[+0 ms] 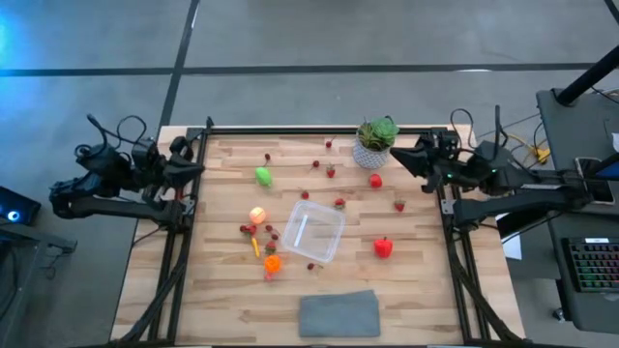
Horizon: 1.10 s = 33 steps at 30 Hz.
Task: Pick and placing Produce into tupperware
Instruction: Put the red strawberry into the transparent container
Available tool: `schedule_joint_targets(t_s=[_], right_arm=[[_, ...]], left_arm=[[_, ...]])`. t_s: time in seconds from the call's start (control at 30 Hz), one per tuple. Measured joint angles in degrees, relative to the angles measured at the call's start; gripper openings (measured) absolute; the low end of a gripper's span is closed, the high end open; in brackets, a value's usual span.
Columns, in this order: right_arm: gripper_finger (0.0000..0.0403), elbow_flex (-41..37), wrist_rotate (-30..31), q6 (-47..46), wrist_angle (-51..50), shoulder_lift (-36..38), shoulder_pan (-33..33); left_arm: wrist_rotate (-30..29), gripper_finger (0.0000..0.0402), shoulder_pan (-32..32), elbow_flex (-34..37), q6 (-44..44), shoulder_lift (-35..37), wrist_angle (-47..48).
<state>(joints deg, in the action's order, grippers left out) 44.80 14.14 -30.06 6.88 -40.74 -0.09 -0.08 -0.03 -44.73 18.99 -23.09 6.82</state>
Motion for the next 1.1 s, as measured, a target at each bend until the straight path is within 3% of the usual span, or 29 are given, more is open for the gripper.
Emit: schedule_joint_targets(t_s=[0.17, 0.43, 0.97, 1.1], right_arm=[[0.0022, -0.02, 0.36, -1.19, -0.01, -1.91, -0.04], [0.0022, -0.02, 0.49, -14.08, 0.27, -4.07, -0.05], [0.0022, -0.02, 1.11, -14.27, 10.59, -10.74, -0.05], [0.0022, -0.02, 6.55, -13.80, 10.50, -11.47, -0.57]], left_arm=[[-0.02, 0.0000, -0.02, -0.02, 0.17, 0.22, -1.57], [-0.20, 0.0000, 0.00, -0.02, 0.14, 0.11, -2.44], [-0.48, 0.0000, 0.02, -0.02, -4.44, 0.13, -2.50], [-0.50, 0.0000, 0.02, -0.02, -2.20, 0.13, -2.50]])
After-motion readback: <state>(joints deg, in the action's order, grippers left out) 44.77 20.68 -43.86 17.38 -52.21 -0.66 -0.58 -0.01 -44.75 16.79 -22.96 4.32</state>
